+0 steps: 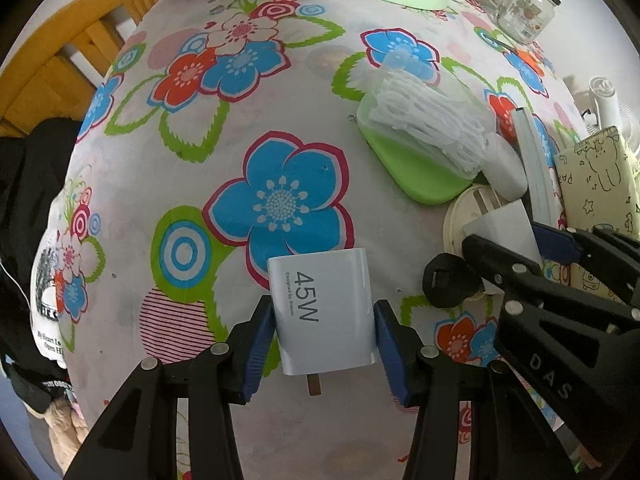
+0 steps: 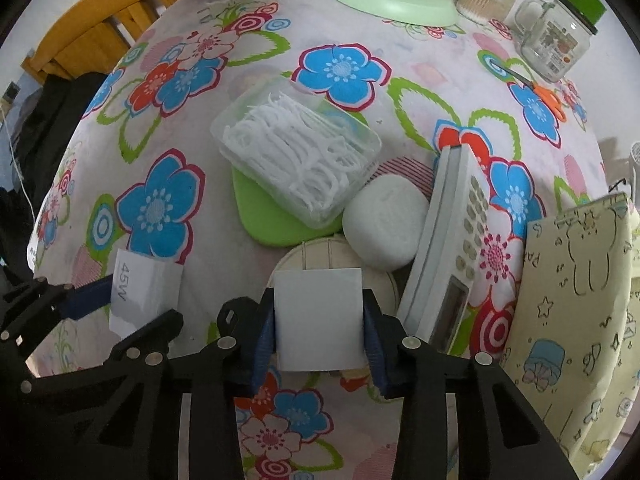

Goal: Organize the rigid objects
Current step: 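Lift both chargers and carry them toward the yellow-green fabric box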

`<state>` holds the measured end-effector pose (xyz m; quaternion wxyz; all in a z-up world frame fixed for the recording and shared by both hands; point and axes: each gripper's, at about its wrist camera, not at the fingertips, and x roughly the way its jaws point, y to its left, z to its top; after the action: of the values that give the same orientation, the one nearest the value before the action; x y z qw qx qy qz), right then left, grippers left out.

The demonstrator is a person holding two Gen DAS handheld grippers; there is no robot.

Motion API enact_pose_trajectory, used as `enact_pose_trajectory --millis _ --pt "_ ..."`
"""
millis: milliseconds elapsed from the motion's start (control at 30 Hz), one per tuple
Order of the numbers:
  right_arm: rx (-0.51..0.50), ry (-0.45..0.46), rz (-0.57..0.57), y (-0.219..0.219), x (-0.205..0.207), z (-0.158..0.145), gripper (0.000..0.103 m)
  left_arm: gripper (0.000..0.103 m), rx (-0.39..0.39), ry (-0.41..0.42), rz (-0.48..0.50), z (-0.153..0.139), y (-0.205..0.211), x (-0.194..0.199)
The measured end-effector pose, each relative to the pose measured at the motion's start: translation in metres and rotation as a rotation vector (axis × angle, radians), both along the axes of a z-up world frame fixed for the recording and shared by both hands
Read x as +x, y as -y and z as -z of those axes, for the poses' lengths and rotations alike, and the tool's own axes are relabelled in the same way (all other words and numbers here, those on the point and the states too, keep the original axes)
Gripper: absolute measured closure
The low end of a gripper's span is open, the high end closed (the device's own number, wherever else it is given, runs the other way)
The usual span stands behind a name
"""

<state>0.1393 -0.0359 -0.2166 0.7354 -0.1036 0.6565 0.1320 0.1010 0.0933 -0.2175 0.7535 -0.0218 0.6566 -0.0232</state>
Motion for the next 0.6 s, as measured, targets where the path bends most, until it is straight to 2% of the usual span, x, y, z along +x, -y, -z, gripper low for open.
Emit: enact_pose_trajectory --millis 367,600 --pt "0.01 0.032 0.041 0.02 -0.026 -0.025 0.06 0.054 -0.038 0.012 0.009 -0.023 0.005 -0.01" --pt "0.033 0.05 0.062 0.021 -0.036 -0.04 0.06 0.054 -0.03 0.043 0.041 -0.043 0.015 -0.019"
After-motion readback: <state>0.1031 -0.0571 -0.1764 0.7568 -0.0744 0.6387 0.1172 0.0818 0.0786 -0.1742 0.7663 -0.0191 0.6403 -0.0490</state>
